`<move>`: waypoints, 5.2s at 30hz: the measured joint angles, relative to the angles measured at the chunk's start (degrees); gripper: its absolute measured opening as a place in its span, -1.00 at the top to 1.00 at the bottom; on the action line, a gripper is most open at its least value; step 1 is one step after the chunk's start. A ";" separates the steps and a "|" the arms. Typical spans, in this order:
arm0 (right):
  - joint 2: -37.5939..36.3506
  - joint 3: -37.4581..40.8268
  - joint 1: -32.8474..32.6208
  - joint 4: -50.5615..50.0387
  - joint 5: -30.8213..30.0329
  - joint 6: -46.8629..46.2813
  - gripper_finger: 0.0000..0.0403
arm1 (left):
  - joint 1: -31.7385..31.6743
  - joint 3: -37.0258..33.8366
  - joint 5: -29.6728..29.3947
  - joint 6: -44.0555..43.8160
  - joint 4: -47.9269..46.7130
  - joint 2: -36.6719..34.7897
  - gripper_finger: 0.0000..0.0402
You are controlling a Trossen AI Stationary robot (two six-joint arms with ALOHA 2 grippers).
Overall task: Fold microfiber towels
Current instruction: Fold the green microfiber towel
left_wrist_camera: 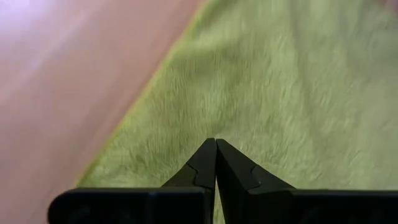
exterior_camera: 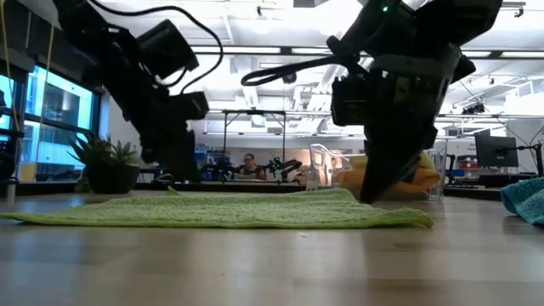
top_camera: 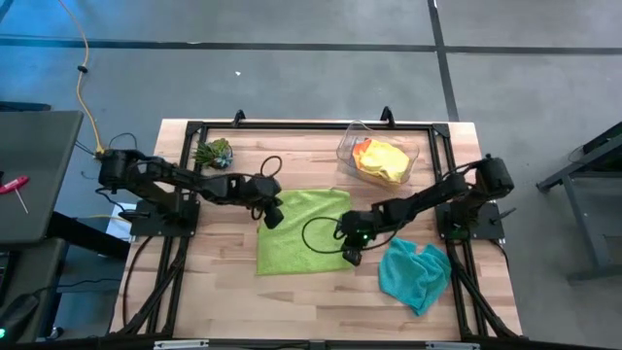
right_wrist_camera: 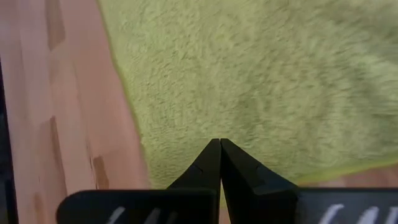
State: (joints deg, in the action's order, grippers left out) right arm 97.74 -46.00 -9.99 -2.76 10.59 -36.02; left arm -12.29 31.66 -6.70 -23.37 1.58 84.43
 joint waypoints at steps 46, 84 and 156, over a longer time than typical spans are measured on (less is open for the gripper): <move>-7.94 0.00 11.21 -8.60 -16.09 2.45 1.00 | 11.50 0.07 -7.57 1.24 -1.12 -7.37 1.00; -17.15 0.00 4.71 -16.46 -8.83 -10.01 1.00 | 29.91 0.04 -0.66 -10.50 -22.46 -20.63 1.00; -6.04 -5.55 -15.39 -19.61 -6.02 -7.48 -0.19 | 45.35 6.58 -20.79 15.34 -18.50 7.51 0.30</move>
State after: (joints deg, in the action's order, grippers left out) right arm 91.70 -51.55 -25.39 -22.37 4.57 -43.49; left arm 33.06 38.24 -27.49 -8.04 -16.92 91.94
